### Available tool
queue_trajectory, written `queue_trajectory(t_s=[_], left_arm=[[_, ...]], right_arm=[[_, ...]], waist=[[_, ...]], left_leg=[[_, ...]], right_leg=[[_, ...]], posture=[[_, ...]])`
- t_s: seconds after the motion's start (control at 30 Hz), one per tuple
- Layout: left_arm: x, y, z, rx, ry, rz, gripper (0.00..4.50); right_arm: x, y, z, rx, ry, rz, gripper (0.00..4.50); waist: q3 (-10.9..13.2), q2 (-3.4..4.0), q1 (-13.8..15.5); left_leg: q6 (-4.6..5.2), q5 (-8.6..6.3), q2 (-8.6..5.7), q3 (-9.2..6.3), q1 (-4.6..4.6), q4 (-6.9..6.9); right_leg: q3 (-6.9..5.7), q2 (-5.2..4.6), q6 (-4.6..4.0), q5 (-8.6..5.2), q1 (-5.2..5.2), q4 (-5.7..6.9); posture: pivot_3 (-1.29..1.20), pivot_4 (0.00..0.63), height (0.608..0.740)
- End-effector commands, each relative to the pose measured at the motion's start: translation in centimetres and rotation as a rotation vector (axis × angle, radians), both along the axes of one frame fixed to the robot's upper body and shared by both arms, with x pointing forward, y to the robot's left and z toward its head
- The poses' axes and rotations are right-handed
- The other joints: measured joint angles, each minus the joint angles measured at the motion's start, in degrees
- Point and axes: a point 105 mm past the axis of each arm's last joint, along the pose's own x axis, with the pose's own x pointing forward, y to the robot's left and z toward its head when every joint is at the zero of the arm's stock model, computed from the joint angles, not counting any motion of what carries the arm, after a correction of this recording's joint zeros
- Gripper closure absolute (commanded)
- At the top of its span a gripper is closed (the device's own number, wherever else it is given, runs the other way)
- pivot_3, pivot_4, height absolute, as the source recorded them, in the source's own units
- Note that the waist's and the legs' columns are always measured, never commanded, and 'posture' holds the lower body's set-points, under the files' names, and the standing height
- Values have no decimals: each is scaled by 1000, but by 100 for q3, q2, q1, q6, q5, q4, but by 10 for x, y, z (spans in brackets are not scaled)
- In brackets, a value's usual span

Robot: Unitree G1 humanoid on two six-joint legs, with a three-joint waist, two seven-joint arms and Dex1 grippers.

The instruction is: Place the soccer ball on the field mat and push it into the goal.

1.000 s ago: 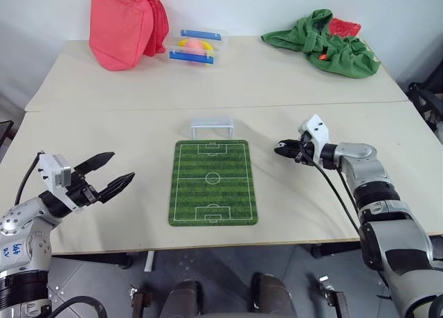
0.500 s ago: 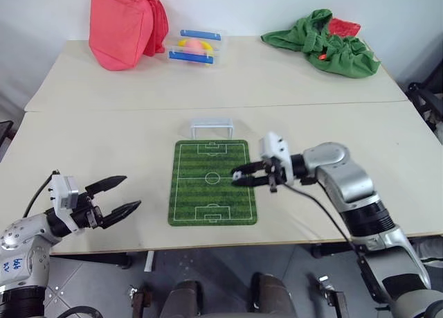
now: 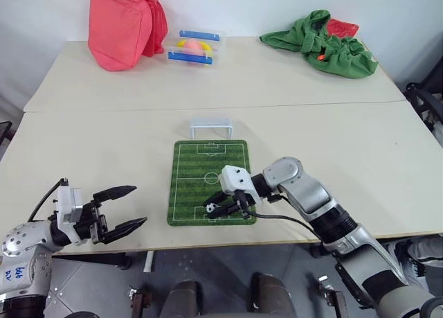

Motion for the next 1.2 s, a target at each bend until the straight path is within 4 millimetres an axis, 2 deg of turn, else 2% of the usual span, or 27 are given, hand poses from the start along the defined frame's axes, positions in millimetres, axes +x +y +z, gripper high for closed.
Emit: queue_trajectory(t_s=[0.03,0.4,0.73,1.2], left_arm=[[-2,0,6,-6,-37,10,0],[2,-1,5,1,-39,30,0],[8,0,7,0,-50,45,0],[12,-1,10,-5,-63,52,0]], right_arm=[[0,7,3,11,-33,24,3659],[3,5,-11,-23,-40,4,3659],[-2,10,-4,14,-30,22,3659],[-5,9,-6,4,-13,37,3659]], waist=[[0,0,1],[0,0,3],[0,0,4],[0,0,1]], left_leg=[[-2,-1,5,0,0,0],[-23,-13,42,8,3,7],[-23,-13,44,14,6,9],[-24,-14,46,16,7,7]], right_leg=[[0,4,-1,0,0,-1],[4,40,-7,2,-4,-2],[8,42,-10,3,-5,-2],[9,44,-11,3,-6,-2]], posture=[[0,150,740],[0,150,740],[0,150,740],[0,150,740]])
